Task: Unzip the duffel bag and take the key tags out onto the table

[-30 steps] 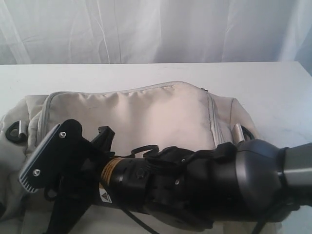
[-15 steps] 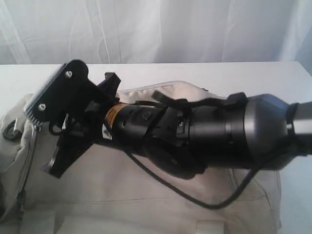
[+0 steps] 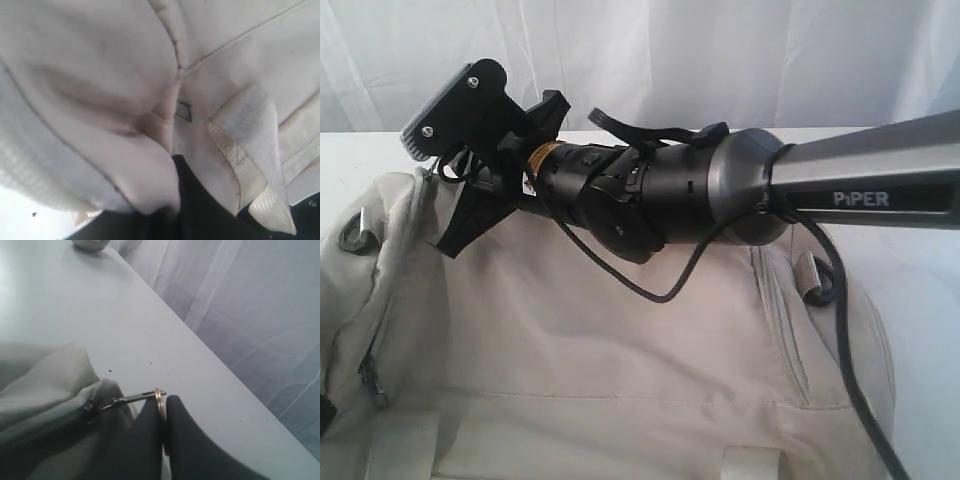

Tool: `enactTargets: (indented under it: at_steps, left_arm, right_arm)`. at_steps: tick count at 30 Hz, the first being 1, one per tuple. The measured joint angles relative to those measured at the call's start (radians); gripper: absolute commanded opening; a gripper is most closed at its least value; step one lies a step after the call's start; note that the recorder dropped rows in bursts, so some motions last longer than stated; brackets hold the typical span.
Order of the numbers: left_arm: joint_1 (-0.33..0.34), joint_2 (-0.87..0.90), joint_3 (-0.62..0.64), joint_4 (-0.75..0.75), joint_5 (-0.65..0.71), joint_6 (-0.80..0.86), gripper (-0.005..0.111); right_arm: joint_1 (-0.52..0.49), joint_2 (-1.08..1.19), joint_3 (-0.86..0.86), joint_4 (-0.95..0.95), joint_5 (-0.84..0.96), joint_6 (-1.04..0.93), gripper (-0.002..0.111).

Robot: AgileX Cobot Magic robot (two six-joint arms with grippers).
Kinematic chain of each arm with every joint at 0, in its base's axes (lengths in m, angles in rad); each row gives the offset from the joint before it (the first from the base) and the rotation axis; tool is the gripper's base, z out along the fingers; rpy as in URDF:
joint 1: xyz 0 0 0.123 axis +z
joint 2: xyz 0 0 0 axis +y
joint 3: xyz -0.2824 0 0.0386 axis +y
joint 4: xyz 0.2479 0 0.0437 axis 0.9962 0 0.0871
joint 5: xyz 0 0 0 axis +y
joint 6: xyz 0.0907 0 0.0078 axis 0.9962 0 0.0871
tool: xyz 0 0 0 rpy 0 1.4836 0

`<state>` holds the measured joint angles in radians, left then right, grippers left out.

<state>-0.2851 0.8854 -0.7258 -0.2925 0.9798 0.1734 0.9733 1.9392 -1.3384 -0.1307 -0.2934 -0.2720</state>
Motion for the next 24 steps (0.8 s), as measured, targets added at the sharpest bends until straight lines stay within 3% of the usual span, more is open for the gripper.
enactTargets:
  at_steps: [17, 24]
  left_arm:
    - [0.002, -0.115, 0.007, 0.016, -0.093, 0.002, 0.000]
    - [0.002, -0.138, 0.007, 0.110, -0.074, -0.071, 0.000]
  right_arm:
    - [-0.056, 0.042, -0.055, -0.009, 0.015, 0.000, 0.000]
    - [-0.056, 0.000, -0.055, -0.009, 0.073, 0.000, 0.000]
